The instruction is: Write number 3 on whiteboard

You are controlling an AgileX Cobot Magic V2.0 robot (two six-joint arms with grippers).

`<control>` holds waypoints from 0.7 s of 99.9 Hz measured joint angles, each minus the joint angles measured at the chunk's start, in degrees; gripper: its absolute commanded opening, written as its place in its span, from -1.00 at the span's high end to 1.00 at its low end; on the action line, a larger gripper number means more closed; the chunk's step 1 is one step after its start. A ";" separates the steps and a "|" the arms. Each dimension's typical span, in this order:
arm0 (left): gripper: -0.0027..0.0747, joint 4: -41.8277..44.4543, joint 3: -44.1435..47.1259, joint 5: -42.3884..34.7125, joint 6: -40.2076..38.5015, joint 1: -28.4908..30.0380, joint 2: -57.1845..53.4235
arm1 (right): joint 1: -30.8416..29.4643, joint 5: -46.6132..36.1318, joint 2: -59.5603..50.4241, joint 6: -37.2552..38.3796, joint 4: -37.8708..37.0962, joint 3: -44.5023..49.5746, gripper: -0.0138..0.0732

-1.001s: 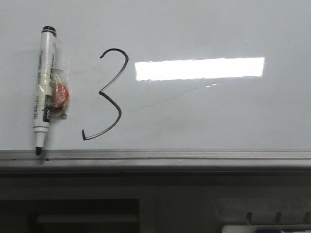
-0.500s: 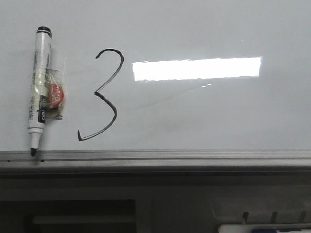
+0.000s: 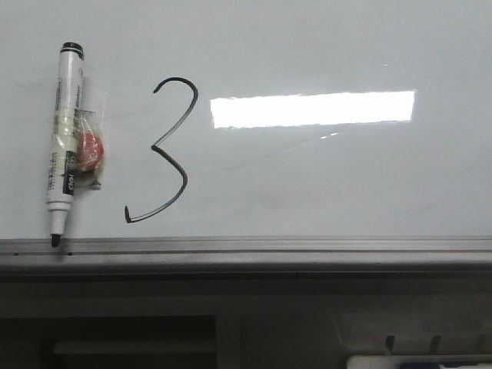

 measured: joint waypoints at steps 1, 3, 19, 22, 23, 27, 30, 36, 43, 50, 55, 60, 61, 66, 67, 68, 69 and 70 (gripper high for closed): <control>0.99 0.00 0.00 0.00 0.00 0.00 0.00 | -0.33 0.00 -0.01 0.00 0.10 -0.05 0.82; 0.99 0.00 0.00 0.00 0.00 0.00 0.00 | -0.80 0.00 -0.22 0.00 0.47 -0.05 0.82; 0.99 0.00 0.00 0.10 0.00 0.00 0.00 | -2.98 5.15 -2.91 0.00 2.87 -0.05 0.82; 0.99 0.00 0.00 0.10 0.00 0.00 0.00 | -3.14 6.90 -3.00 0.00 3.23 -0.05 0.82; 0.99 0.00 0.00 0.10 0.00 0.00 0.00 | -3.14 7.37 -3.00 0.00 3.23 -0.05 0.82; 0.99 0.00 0.00 0.10 0.00 0.00 0.00 | -3.14 10.05 -3.13 0.00 3.23 -0.05 0.82; 0.99 0.00 0.00 0.10 0.00 0.00 0.00 | -3.24 11.82 -3.13 0.00 3.23 -0.05 0.82; 0.99 0.00 0.00 0.10 0.00 0.00 0.00 | -3.24 16.02 -3.26 0.00 3.23 -0.05 0.82; 0.99 0.00 0.00 0.10 0.00 0.00 0.00 | -3.24 18.65 -3.26 0.00 3.23 -0.05 0.82; 0.99 0.00 0.00 0.10 0.00 0.00 0.00 | -3.24 18.74 -3.26 0.00 3.23 -0.05 0.82; 0.99 0.00 0.00 0.10 -0.04 0.00 0.00 | -3.24 18.74 -3.26 0.00 3.23 -0.05 0.82; 0.99 0.00 0.00 0.10 -0.04 0.00 0.00 | -3.30 18.74 -3.26 0.00 3.23 -0.05 0.82; 0.99 0.00 0.00 0.10 -0.04 0.00 0.00 | -3.30 18.74 -3.26 0.00 3.23 -0.05 0.82; 0.99 0.00 0.00 0.10 -0.04 0.00 0.00 | -3.30 18.74 -3.26 0.00 3.23 -0.05 0.82; 0.99 0.00 0.00 0.10 -0.04 0.00 0.00 | -3.30 18.74 -3.26 0.00 3.23 -0.05 0.82; 0.99 0.00 0.00 0.10 -0.04 0.00 0.00 | -3.30 18.74 -3.26 0.00 3.23 -0.05 0.82; 0.99 0.00 0.00 0.10 -0.04 0.00 0.00 | -3.30 18.74 -3.26 0.00 3.23 -0.05 0.82; 0.99 0.00 0.00 0.10 -0.04 0.00 0.00 | -3.30 18.74 -3.26 0.00 3.23 -0.05 0.82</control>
